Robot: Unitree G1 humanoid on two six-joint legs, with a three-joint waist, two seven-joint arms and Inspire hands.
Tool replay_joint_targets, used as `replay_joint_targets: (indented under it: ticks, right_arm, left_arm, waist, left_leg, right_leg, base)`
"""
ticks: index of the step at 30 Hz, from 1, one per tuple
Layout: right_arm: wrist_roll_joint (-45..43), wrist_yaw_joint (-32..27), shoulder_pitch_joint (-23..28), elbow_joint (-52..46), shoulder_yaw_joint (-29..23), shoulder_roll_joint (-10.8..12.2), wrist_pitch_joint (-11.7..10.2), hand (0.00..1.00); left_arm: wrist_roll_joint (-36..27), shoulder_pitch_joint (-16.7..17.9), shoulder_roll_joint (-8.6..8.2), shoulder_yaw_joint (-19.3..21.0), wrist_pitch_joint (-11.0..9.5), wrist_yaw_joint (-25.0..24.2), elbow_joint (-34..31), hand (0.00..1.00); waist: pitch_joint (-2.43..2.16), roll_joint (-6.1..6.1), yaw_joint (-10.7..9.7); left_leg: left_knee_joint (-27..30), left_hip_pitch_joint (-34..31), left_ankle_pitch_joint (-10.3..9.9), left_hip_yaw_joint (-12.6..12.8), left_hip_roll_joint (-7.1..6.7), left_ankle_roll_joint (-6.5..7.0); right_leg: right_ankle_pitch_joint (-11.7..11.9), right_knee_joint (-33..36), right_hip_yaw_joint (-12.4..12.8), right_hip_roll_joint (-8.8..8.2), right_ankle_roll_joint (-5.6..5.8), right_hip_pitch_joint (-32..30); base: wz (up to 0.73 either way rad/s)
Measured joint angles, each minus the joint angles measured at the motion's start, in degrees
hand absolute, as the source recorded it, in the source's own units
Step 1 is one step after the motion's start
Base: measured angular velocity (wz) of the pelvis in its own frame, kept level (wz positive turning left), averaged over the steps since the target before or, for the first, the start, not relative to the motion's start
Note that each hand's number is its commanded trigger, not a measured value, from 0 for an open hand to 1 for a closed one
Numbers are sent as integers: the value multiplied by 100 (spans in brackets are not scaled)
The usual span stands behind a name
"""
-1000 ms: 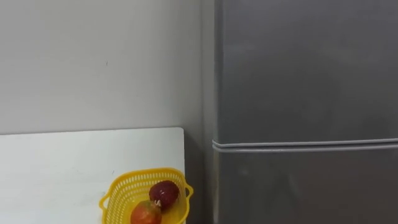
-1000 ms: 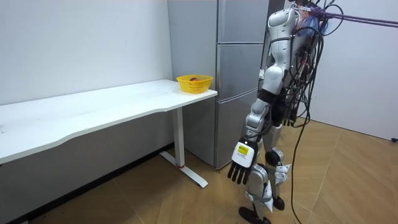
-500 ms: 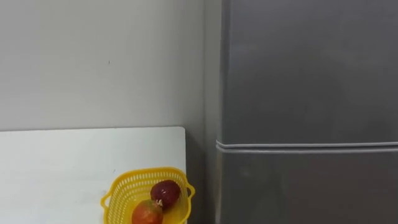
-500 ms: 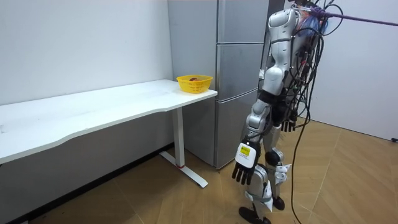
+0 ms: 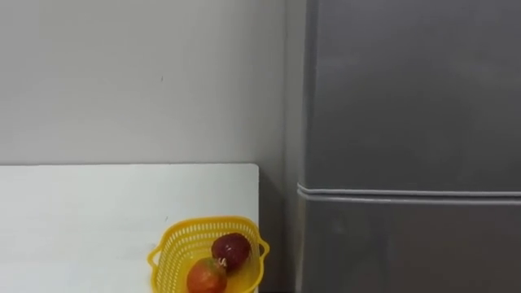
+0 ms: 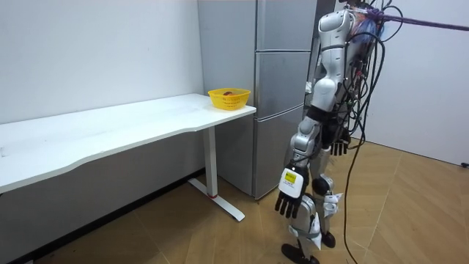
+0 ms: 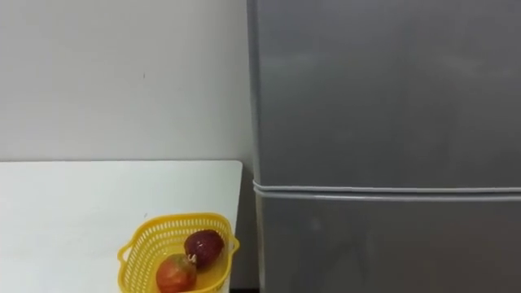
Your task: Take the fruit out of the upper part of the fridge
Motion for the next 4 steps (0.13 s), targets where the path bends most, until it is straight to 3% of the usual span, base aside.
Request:
replay_joint_targets:
  ticks: [4]
  right_arm:
    - [-6,69,-25,2,10,-1,-3,0]
  left_arm:
    - [0,-41,1,-7,6,-65,30,0]
  waist:
    - [1,-30,-7]
  left_leg:
    - [4,33,0,23,0,-1]
  right_leg:
    - [0,8,10,2,0,43]
  base:
    - [0]
